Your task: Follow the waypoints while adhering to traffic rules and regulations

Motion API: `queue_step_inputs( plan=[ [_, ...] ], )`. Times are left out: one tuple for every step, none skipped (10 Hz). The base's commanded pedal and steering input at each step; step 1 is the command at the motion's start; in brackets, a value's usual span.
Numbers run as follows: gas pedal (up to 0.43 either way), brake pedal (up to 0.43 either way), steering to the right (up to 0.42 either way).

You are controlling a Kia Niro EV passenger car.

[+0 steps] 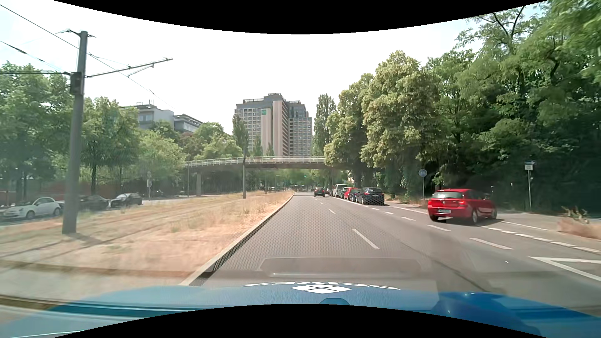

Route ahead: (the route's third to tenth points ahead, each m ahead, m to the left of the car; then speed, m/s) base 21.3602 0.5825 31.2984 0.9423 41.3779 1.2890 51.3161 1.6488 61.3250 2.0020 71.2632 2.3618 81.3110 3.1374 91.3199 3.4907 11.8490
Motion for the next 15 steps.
queue_step_inputs(
  plan=[
    [0.189, 0.000, 0.004],
    [0.189, 0.000, 0.004],
    [0.189, 0.000, 0.004],
    [0.189, 0.000, 0.003],
    [0.189, 0.000, 0.003],
    [0.189, 0.000, 0.003],
    [0.189, 0.000, 0.003],
    [0.189, 0.000, 0.002],
    [0.189, 0.000, -0.002],
    [0.228, 0.000, -0.004],
    [0.260, 0.000, -0.004],
    [0.260, 0.000, -0.003],
    [0.260, 0.000, -0.002],
    [0.260, 0.000, -0.002],
    [0.260, 0.000, -0.001]
  ],
)
